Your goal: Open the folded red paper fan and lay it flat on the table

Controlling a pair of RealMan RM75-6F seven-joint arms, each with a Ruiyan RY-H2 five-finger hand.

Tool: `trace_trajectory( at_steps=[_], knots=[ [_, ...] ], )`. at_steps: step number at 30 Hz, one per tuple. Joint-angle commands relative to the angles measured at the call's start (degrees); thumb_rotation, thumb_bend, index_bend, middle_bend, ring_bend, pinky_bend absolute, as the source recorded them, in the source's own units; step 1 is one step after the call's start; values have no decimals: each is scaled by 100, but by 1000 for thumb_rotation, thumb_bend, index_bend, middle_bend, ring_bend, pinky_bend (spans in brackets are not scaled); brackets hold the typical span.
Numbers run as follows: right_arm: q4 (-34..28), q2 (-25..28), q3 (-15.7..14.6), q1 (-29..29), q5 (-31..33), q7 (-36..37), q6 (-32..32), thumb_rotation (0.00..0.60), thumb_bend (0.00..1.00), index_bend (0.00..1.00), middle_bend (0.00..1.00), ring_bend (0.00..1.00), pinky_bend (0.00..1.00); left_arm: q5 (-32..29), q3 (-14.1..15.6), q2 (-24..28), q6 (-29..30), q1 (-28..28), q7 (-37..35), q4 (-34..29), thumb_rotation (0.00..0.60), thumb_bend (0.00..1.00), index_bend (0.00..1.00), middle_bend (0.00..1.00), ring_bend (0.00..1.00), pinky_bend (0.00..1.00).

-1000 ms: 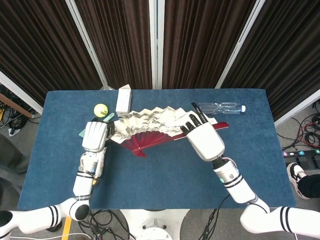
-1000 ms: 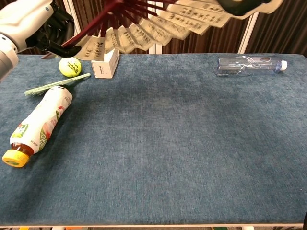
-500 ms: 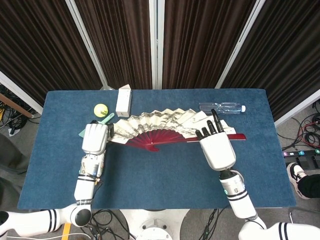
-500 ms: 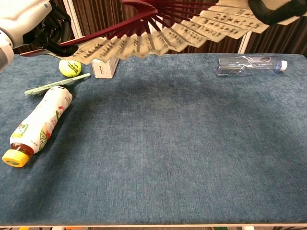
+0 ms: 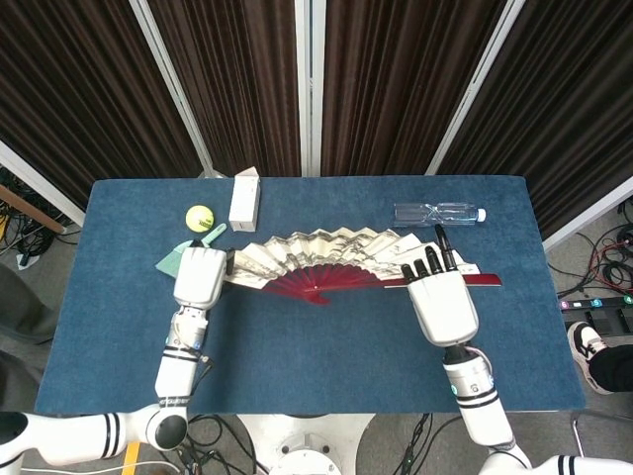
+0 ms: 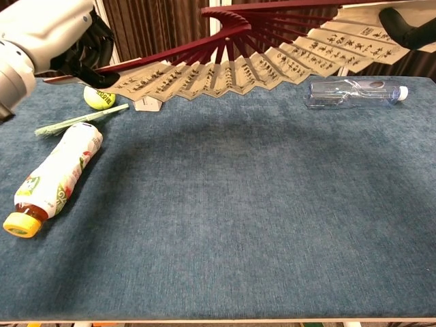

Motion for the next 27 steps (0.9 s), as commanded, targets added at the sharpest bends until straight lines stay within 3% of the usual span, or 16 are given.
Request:
trace_trajectory(
  at_steps=[1, 10, 12, 15, 18, 21, 24, 27],
  knots=[
    [379, -75, 10, -19, -123, 301, -66, 600, 748, 685, 590, 297, 0, 58, 56, -219, -57, -98, -17, 365, 600, 285, 665, 771, 770, 501],
    [2024, -551, 109, 101, -570, 1855, -250, 600, 708, 586, 524, 259, 0, 179, 63, -933, -198, -350, -228, 1895, 600, 258, 535, 686, 710, 501],
    [2249, -609, 70, 63, -582, 2096, -286, 600, 645, 503, 469, 214, 0, 207, 122, -1002, -202, -324, -279, 1996, 600, 200, 449, 636, 654, 496],
    [2426, -662, 25, -8, -472, 2284, -382, 600, 486, 291, 338, 112, 0, 233, 256, -1004, -340, -301, -289, 1995, 600, 62, 273, 469, 455, 449],
    [2466, -641, -36, -120, -261, 2449, -540, 600, 362, 111, 213, 25, 0, 149, 328, -933, -587, -284, -317, 1792, 600, 0, 179, 277, 225, 321],
    [2182, -411, -148, -273, 72, 2468, -791, 600, 251, 2, 72, 0, 0, 187, 411, -797, -670, -240, -355, 1488, 600, 0, 140, 160, 100, 222],
    [1719, -24, -255, -394, 521, 2297, -1115, 600, 53, 0, 1, 0, 0, 268, 531, -608, -742, -192, -360, 1124, 600, 0, 113, 94, 29, 169],
    [1393, 265, -318, -438, 927, 2250, -1429, 600, 0, 0, 0, 0, 0, 276, 628, -425, -874, -172, -339, 771, 600, 0, 101, 75, 5, 139]
  ],
)
